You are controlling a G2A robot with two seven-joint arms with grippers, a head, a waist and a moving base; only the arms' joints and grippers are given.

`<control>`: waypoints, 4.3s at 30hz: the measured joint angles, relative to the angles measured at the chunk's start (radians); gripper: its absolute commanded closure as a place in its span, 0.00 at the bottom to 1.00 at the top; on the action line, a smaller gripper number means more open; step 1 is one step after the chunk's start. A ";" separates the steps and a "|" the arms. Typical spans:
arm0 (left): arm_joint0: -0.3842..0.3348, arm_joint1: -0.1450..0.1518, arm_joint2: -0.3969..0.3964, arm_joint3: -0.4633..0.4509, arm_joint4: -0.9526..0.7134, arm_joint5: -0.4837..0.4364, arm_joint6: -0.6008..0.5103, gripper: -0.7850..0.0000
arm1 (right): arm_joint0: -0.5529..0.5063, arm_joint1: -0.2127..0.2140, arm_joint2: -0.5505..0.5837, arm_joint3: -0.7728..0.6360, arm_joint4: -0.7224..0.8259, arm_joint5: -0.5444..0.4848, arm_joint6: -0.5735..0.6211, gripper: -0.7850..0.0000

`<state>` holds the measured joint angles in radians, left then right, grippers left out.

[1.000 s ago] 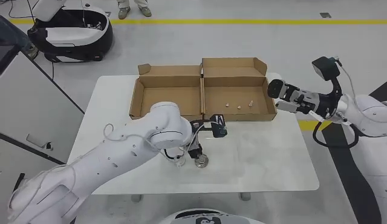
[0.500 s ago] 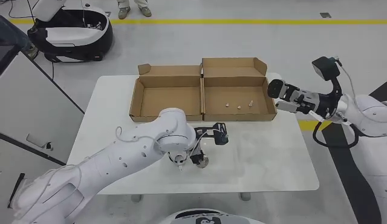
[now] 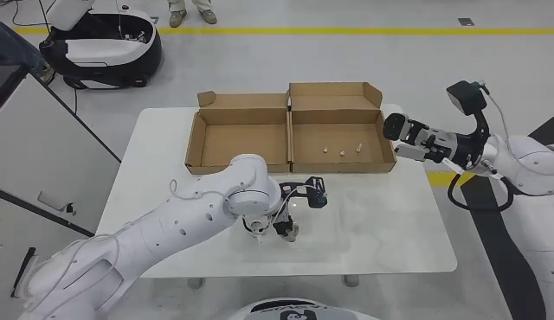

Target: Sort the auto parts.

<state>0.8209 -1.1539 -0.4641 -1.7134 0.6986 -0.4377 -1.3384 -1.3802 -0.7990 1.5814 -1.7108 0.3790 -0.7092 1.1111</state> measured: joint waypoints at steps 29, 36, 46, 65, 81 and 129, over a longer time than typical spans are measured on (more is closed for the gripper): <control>-0.022 -0.029 0.066 0.040 0.050 -0.031 -0.014 0.11 | 0.000 0.000 0.000 0.000 0.000 0.000 0.000 0.00; -0.045 -0.043 0.094 0.074 0.031 -0.048 0.004 0.51 | 0.000 0.000 0.000 0.000 0.000 0.000 0.000 0.00; -0.056 -0.051 0.119 0.101 0.018 -0.059 0.015 0.55 | 0.000 0.000 0.000 0.000 0.000 0.000 0.000 0.00; -0.070 -0.062 0.165 0.122 0.010 -0.047 0.003 0.52 | 0.000 0.000 0.000 0.000 0.000 0.000 0.000 0.00; -0.075 -0.079 0.175 0.161 0.006 -0.058 0.015 0.54 | 0.000 0.000 0.000 0.000 0.000 0.000 0.000 0.00; -0.067 0.119 0.004 -0.103 0.017 -0.154 0.110 1.00 | 0.000 0.000 0.000 0.000 0.000 0.000 0.000 0.00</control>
<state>0.7537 -1.0353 -0.4601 -1.8159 0.7153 -0.5917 -1.2288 -1.3802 -0.7990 1.5814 -1.7108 0.3790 -0.7092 1.1111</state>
